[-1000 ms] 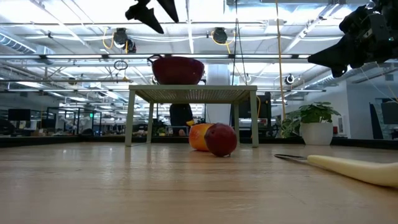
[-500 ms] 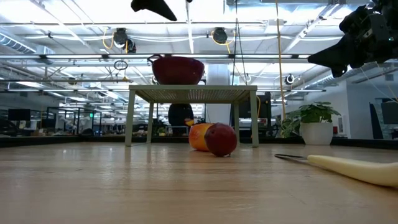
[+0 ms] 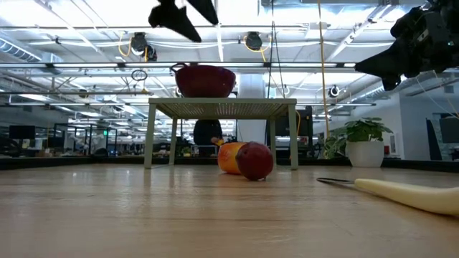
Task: Pick & Place Fruit
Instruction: Put the pomegranate into violet strainer bowl on the shelf
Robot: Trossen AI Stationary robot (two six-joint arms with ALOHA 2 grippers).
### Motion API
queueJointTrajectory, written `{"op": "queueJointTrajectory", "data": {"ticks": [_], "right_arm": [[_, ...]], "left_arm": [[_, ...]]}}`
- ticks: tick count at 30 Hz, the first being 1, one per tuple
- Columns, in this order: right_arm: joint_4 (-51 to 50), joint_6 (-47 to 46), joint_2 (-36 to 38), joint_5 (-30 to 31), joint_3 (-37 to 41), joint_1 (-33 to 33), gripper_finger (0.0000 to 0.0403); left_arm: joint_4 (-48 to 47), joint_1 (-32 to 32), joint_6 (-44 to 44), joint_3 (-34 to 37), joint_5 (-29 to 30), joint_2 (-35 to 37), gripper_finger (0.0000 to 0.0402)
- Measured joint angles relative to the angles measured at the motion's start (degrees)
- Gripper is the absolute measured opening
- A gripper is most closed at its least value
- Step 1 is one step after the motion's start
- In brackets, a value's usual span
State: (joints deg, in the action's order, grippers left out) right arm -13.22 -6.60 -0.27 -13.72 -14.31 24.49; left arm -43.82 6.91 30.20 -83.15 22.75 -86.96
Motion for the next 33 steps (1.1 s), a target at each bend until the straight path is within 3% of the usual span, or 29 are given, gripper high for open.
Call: {"op": "queueJointTrajectory", "data": {"ticks": [7,16,21,33], "right_arm": [[4.2,-1.3,-1.8,-3.1,0.0,0.0,0.0002],[16.5,0.0,-13.6,-4.3,-0.1,-2.4,0.0002],[22.3,0.2,-20.7,-1.9,-1.3,-4.9,0.0002],[21.7,2.4,-36.7,7.4,-13.3,-16.3,0.0002]], "left_arm": [[6.7,-3.2,-2.6,7.6,-7.4,2.6,0.031],[14.8,-5.6,-3.1,19.7,-9.0,13.0,0.031],[16.4,-5.9,-2.7,25.4,-8.8,19.4,0.031],[17.4,-6.0,-1.6,35.8,-7.1,33.2,0.031]]}}
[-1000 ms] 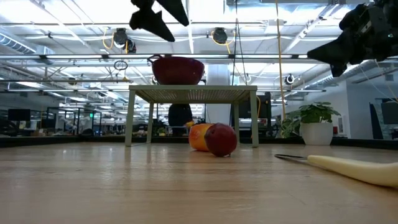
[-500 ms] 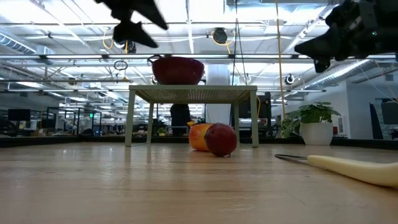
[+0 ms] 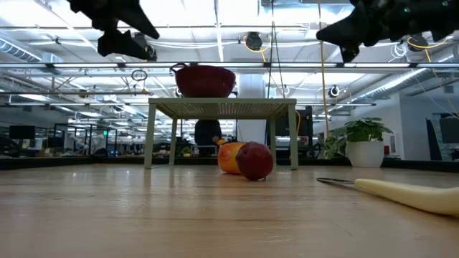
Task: Pick & Place Fruit
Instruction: Put the pomegranate into violet strainer bowl on the shelf
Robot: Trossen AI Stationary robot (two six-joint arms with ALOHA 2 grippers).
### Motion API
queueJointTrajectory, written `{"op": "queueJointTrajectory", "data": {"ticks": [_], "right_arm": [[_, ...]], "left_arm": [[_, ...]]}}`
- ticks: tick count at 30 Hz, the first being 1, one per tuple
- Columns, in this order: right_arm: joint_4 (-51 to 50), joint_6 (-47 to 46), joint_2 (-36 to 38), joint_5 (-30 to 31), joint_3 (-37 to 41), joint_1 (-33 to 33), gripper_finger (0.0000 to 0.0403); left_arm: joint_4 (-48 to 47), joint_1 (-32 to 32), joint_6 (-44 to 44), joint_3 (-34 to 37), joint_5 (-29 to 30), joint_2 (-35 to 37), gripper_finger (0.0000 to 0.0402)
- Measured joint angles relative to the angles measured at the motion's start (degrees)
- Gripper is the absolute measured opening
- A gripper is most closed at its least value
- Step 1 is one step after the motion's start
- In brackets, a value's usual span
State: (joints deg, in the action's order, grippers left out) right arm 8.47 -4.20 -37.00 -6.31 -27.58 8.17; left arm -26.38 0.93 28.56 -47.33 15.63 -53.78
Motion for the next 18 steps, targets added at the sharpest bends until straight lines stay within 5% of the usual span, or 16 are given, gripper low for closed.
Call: {"op": "queueJointTrajectory", "data": {"ticks": [18], "right_arm": [[-6.1,0.5,-26.2,14.9,-19.6,-17.6,0.0002]], "left_arm": [[1.2,2.3,-4.6,8.4,-0.3,14.1,0.031]]}}
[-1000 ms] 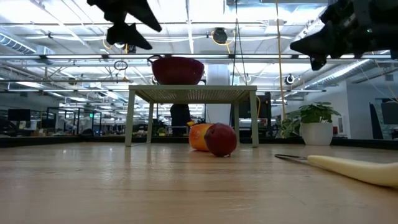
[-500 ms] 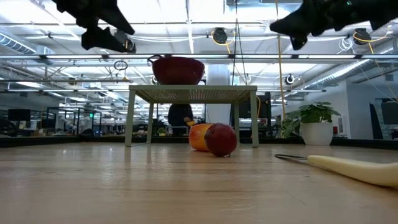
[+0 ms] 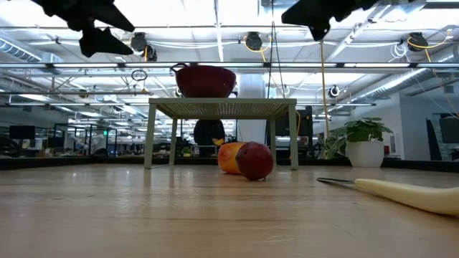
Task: Pick & Place Fruit
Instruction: Put the pomegranate into violet strainer bowl on the shelf
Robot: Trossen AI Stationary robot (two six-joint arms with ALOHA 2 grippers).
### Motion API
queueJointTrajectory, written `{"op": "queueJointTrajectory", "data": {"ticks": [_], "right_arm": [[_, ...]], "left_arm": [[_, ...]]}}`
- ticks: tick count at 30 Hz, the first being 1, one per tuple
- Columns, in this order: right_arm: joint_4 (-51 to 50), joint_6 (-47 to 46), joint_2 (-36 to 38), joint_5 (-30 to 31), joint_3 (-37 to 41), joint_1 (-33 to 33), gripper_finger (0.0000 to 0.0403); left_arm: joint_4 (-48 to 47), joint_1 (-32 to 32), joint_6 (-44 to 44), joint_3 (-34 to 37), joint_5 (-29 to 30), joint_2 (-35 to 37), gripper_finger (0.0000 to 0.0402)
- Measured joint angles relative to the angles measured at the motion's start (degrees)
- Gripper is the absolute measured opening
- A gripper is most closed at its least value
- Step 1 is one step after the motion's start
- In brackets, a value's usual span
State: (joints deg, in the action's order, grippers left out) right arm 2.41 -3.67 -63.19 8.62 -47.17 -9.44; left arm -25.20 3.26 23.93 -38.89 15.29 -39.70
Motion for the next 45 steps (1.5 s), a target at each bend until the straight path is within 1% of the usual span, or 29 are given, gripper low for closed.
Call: {"op": "queueJointTrajectory", "data": {"ticks": [9,16,20,24,27,39,45], "right_arm": [[-14.8,-0.8,-15.2,0.6,-15.4,-3.8,0.0002],[-22.3,-3.1,-24.9,0.5,-24.2,-4.9,0.0002],[-24.2,-3.7,-28.9,0.0,-28.0,-5.3,0.0002],[-24.9,-3.9,-32.0,-4.4,-29.9,-5.3,0.0007],[-25.1,-3.9,-33.4,-6.0,-30.3,-5.3,0.0024],[-26.2,-3.3,-33.4,-5.9,-30.4,-4.9,0.0127],[-26.4,-2.5,-33.4,-5.8,-30.4,-4.0,0.0169]], "left_arm": [[0.2,3.0,-1.4,4.9,0.0,8.3,0.031],[0.1,5.6,-2.3,7.9,0.0,13.9,0.031],[-0.6,6.6,-2.9,8.4,0.0,16.0,0.031],[-1.6,7.3,-2.9,8.4,0.1,17.3,0.031],[-2.1,7.7,-3.3,8.4,0.2,17.8,0.031],[-2.1,8.5,-6.2,8.4,0.2,17.7,0.031],[-2.1,8.5,-9.0,8.4,-1.4,17.7,0.031]]}}
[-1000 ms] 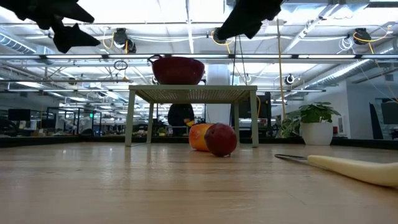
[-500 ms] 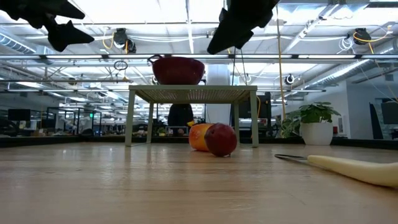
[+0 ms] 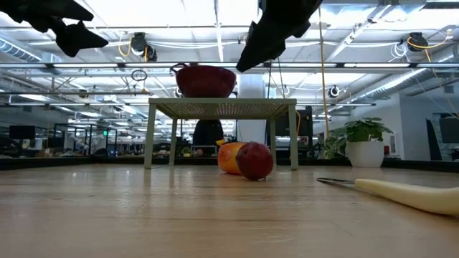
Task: Pick & Place Fruit
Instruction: Put the pomegranate into violet strainer bowl on the shelf
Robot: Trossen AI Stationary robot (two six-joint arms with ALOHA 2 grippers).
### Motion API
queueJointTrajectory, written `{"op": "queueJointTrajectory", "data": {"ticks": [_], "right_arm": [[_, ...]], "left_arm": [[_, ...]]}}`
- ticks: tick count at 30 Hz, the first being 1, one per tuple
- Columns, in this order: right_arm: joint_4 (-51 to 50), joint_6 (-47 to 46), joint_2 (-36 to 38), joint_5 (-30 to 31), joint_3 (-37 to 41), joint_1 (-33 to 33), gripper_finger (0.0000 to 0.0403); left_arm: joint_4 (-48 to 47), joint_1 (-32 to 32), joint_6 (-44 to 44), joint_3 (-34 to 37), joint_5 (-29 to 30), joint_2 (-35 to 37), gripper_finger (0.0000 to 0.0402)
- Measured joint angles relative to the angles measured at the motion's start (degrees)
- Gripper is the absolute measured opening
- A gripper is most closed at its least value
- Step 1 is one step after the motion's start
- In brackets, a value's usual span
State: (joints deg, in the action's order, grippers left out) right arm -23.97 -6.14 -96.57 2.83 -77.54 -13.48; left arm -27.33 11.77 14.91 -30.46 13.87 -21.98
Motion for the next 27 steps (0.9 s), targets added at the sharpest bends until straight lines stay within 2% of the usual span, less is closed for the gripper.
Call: {"op": "queueJointTrajectory", "data": {"ticks": [5,11,19,27], "right_arm": [[-1.0,2.1,-0.4,0.0,0.0,1.1,0.0189],[-0.6,2.5,-3.9,-1.5,0.1,2.5,0.0199],[-2.8,3.6,-6.7,-1.2,0.1,2.6,0.0202],[-4.2,7.0,-8.7,-1.3,0.1,3.0,0.021]], "left_arm": [[0.0,0.0,-0.6,1.3,-0.4,2.5,0.031],[1.4,0.0,0.6,7.3,-2.7,11.2,0.031],[1.4,0.0,-2.7,12.0,-4.9,21.2,0.031],[0.5,0.0,-3.0,12.4,-5.3,21.6,0.031]]}}
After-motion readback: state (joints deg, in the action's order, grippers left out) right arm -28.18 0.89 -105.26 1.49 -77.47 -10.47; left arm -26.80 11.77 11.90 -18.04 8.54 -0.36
